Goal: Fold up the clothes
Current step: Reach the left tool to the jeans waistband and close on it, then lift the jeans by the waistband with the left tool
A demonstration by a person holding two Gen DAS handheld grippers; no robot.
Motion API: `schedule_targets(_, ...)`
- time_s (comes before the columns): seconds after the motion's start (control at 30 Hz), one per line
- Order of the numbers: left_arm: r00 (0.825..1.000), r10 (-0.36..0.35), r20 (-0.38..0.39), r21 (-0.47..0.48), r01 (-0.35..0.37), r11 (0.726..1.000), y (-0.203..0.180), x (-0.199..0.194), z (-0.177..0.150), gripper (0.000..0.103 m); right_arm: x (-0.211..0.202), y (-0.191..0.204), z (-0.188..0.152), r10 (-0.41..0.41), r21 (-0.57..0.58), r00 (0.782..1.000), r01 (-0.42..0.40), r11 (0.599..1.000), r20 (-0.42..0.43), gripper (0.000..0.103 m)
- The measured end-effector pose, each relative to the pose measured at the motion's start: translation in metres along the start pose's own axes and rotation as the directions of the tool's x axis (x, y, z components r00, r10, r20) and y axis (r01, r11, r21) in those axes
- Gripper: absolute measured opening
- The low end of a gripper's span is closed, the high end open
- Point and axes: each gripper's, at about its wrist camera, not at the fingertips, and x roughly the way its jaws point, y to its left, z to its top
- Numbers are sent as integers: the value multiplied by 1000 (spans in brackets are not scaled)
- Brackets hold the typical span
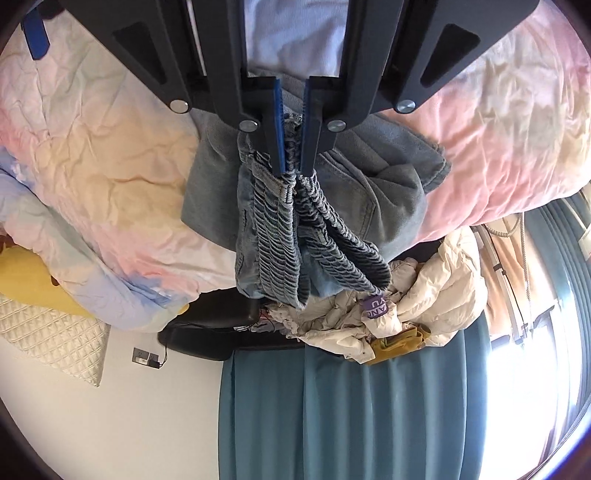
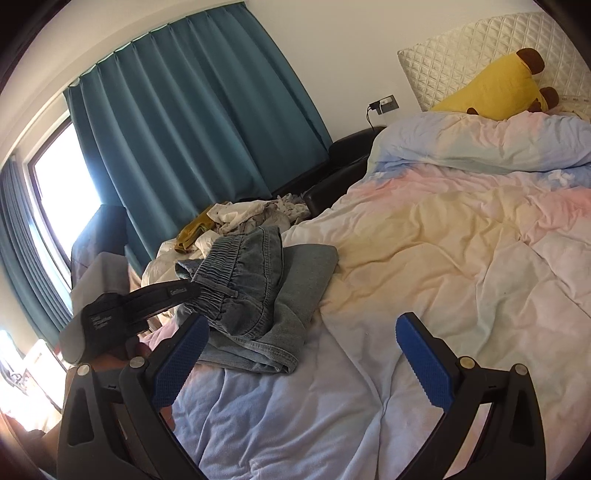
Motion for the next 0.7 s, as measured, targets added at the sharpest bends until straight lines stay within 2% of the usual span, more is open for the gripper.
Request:
schedule_targets(0.17, 995, -95, -7, -32, 95, 995, 20, -15, -28, 8, 12, 5, -6, 10, -30, 996, -13, 999, -91, 103)
schedule_targets(0.3, 980, -200, -23, -158, 193, 968, 52, -7, -38, 10, 20, 7, -12, 21, -31, 990, -26, 999, -138, 103)
schedule_targets(0.4, 976, -216, -37, -283, 197, 939, 82, 7, -39, 32, 24, 9, -15, 34, -26, 987, -38, 999, -158, 103)
schedule_targets(0.43, 975, -219, -37, -334, 195, 922, 93, 12, -40, 45, 27, 11, -17, 40, -29, 985, -46, 999, -169, 103)
schedule_targets(0.47, 974, -225, -30, -396, 195, 897, 105, 19, -42, 51, 29, 13, -19, 47, -34, 982, -54, 998, -181, 103)
schedule_targets(0.6, 971, -236, -28, -583, 175, 794, 145, 53, -48, 52, 35, 22, -25, 67, -56, 975, -80, 995, -210, 103)
schedule_targets(0.7, 959, -280, -31, -656, 192, 730, 158, 82, -54, 51, 40, 25, -29, 73, -63, 972, -89, 994, -224, 103)
